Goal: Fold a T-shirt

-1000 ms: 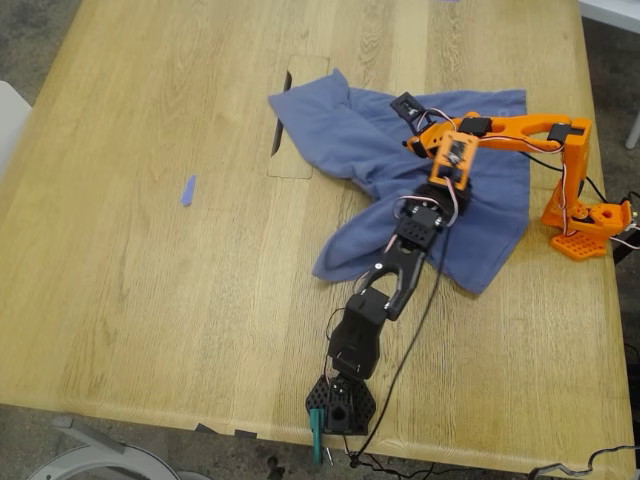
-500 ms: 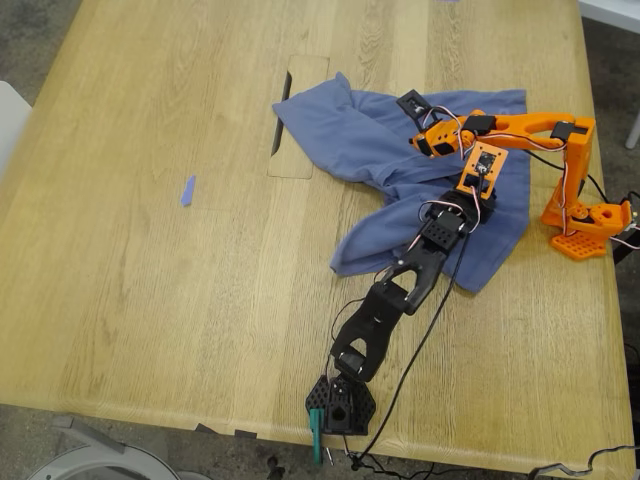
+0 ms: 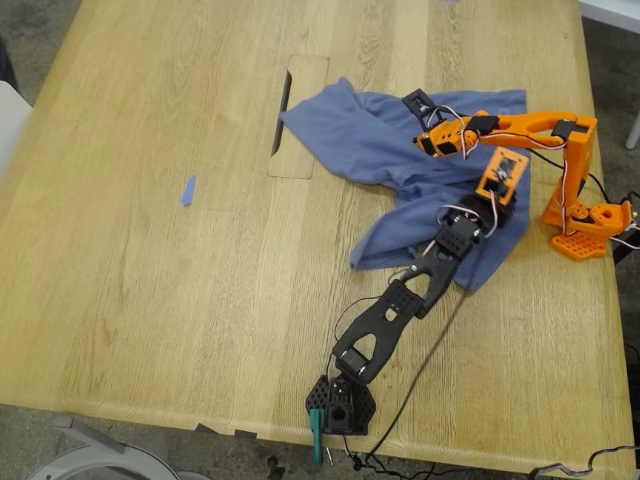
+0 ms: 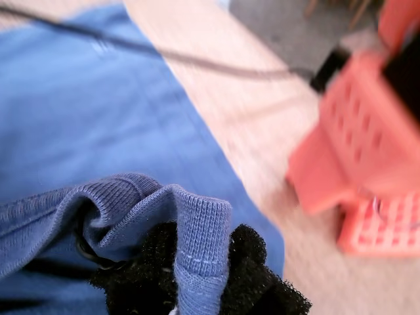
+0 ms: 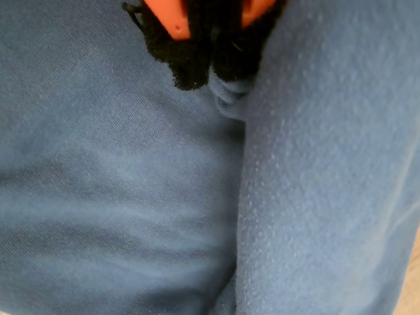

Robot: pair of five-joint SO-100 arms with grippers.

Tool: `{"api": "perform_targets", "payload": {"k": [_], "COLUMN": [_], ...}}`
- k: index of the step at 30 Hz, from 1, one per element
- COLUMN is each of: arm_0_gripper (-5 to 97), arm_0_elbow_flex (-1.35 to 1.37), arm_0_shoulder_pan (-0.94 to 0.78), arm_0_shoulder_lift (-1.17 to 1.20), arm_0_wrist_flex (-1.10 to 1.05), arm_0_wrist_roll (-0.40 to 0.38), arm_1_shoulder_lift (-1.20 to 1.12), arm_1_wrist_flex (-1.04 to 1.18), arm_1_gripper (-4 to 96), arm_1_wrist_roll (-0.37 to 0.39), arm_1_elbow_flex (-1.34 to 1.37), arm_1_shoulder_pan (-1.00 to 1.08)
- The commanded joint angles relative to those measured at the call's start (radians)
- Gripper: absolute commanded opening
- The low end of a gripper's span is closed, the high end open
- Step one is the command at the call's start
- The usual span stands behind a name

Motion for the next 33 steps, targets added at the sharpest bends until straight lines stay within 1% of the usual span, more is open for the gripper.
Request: {"api": "perform_targets", "payload": {"k": [1, 12, 14, 16, 21, 26, 30, 33], "arm_0_gripper": [0, 0, 0, 0, 1, 9, 13, 17], "arm_0_elbow_flex": [-0.376, -0.374, -0.374, -0.376, -0.376, -0.376, -0.374, -0.374], "arm_0_shoulder_pan": [0.133, 0.146, 0.137, 0.130, 0.130, 0.114, 0.104, 0.109], "arm_0_shoulder_lift": [-0.008, -0.038, -0.057, -0.080, -0.140, -0.143, -0.143, -0.146], "arm_0_wrist_flex": [0.091, 0.072, 0.083, 0.140, 0.149, 0.158, 0.158, 0.155], "arm_0_wrist_roll": [-0.012, -0.017, -0.015, -0.012, -0.023, -0.018, -0.012, 0.005], "arm_1_shoulder_lift": [0.072, 0.069, 0.067, 0.067, 0.080, 0.097, 0.098, 0.097], "arm_1_wrist_flex": [-0.029, -0.037, -0.037, -0.037, -0.031, -0.026, -0.025, -0.023], "arm_1_gripper": [-0.2, -0.2, -0.2, -0.2, -0.2, -0.2, -0.2, -0.2], "arm_1_wrist_roll": [0.005, 0.005, 0.005, 0.005, 0.005, 0.003, 0.003, 0.002], "arm_1_elbow_flex": [-0.003, 0.012, 0.014, 0.014, 0.021, 0.040, 0.044, 0.044], "arm_1_shoulder_pan": [0.025, 0.064, 0.064, 0.061, 0.064, 0.071, 0.071, 0.074]}}
